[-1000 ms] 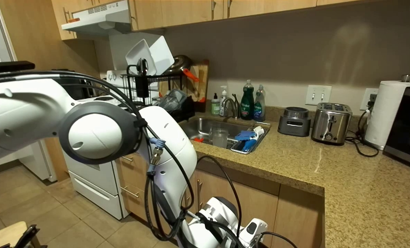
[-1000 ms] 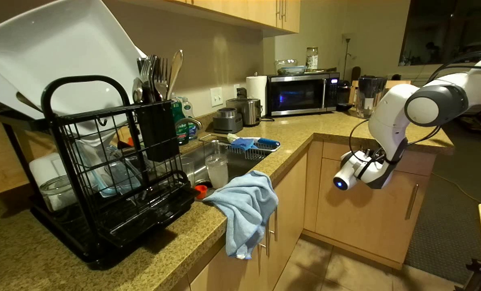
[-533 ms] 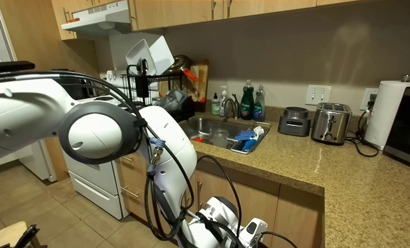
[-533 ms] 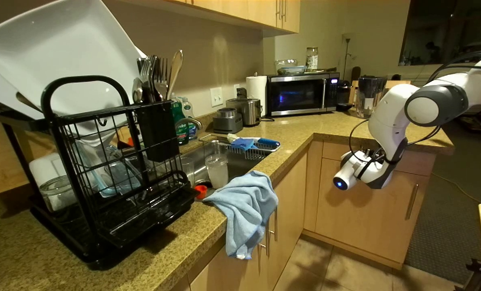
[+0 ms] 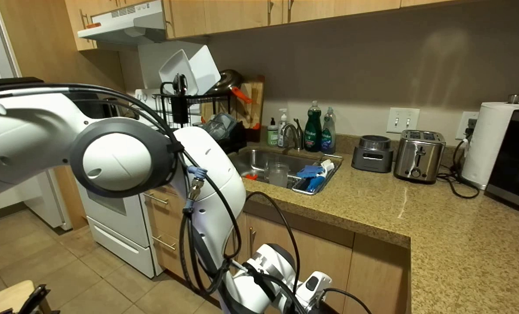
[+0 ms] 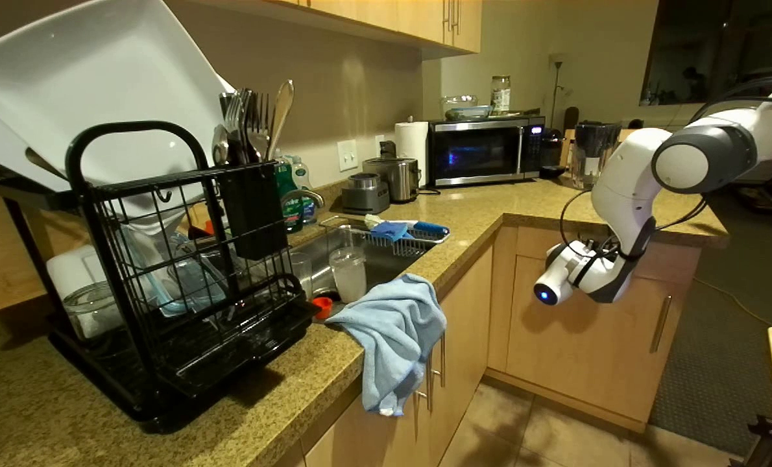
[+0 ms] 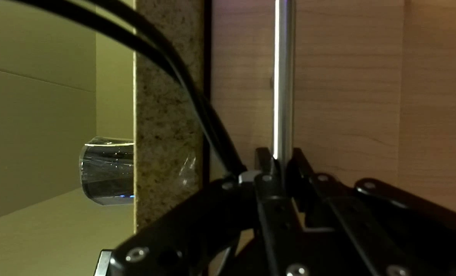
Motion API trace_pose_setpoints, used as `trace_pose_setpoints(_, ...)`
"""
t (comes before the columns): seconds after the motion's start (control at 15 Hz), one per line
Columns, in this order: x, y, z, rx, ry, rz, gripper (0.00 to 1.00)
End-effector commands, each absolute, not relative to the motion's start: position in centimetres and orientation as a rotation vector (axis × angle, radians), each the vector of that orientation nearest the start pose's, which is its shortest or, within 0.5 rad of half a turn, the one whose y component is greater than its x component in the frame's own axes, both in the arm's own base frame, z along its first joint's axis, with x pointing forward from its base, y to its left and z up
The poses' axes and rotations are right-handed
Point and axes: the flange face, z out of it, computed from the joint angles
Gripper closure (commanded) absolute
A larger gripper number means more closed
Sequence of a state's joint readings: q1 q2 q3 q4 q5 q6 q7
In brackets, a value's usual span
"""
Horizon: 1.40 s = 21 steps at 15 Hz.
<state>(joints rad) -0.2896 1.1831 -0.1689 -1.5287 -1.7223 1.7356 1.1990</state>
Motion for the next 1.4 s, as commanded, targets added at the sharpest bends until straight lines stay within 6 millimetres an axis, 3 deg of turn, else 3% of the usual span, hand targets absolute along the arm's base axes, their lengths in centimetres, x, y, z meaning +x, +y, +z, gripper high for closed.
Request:
trace_pose_setpoints(0.0, 52.9, -31.4, 0.2, 1.564, -0.103, -0.084, 0.96)
trace_pose_setpoints(0.53, 52.6, -28.0, 1.1, 1.623, -0.092, -0.083, 0.96)
trace_pose_setpoints(1.33, 51.9, -19.6, 1.1, 1.573, -0.086, 0.002, 0.96)
